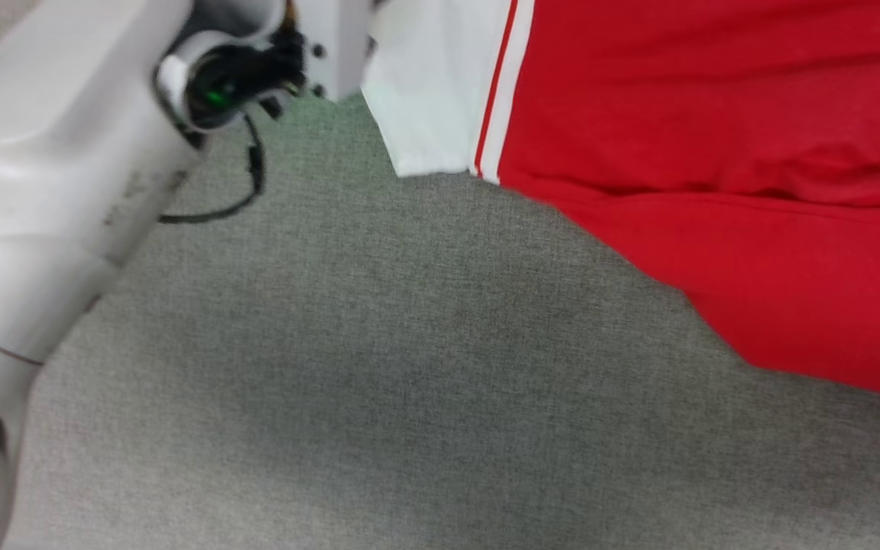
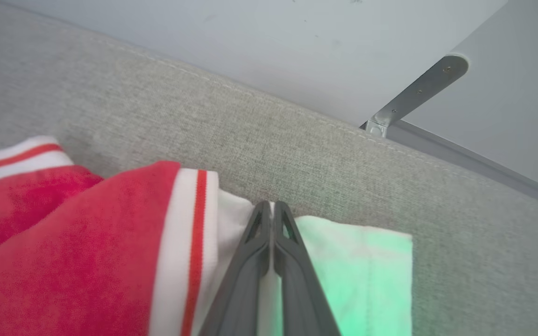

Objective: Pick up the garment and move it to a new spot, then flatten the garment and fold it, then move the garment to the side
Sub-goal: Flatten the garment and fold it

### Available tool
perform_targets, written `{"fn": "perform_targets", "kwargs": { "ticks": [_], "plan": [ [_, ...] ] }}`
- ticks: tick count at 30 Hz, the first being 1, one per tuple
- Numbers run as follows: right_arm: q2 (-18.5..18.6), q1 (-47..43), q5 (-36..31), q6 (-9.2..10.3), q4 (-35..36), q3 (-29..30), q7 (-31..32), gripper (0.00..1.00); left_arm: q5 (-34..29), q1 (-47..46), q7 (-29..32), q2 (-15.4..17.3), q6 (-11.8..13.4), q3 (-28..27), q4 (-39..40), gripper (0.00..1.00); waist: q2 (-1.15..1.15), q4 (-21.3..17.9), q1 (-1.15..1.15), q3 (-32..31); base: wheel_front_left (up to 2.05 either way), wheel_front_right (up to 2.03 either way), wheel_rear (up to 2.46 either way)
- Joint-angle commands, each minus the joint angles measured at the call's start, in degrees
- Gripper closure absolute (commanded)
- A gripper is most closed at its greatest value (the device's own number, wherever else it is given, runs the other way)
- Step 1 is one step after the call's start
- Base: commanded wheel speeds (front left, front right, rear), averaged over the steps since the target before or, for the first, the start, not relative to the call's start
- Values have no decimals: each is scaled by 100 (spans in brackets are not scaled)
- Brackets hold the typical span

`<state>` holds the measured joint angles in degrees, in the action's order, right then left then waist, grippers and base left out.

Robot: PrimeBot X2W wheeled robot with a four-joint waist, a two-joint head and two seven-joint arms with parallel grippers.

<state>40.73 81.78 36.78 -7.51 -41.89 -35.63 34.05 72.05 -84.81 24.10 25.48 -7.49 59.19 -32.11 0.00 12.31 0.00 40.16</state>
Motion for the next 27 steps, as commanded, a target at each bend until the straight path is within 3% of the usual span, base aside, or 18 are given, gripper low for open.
{"fn": "perform_targets", "kwargs": {
  "ticks": [1, 7, 17, 23, 27],
  "plan": [
    [-24, -32, -69, 4, -74, 18, -315, 100, -49, -79, -365, 143, 3, -17, -105, 100, 0, -77, 0, -208, 0, 0, 0],
    [-49, 404, -674, 7, -577, 387, -1561, 100, -158, -343, -1555, 103, 7, -268, -946, 100, 0, -205, 0, -629, 0, 0, 0],
    [-535, 1880, -2189, 20, -1935, 2020, -3842, 100, 6, -1578, -3460, -357, 91, -1227, -2444, 100, 0, -418, 0, -990, 0, 0, 0],
    [-717, 2342, -2810, 21, -2360, 2555, -4389, 100, -70, -2068, -3799, -478, 36, -1379, -2637, 100, 0, -447, 0, -1152, 0, 0, 0],
    [-911, 2317, -3069, 20, -2613, 2656, -4526, 100, 6, -1868, -3776, -551, 15, -1267, -2525, 100, 0, -472, 0, -1267, 0, 0, 0]
  ]
}}
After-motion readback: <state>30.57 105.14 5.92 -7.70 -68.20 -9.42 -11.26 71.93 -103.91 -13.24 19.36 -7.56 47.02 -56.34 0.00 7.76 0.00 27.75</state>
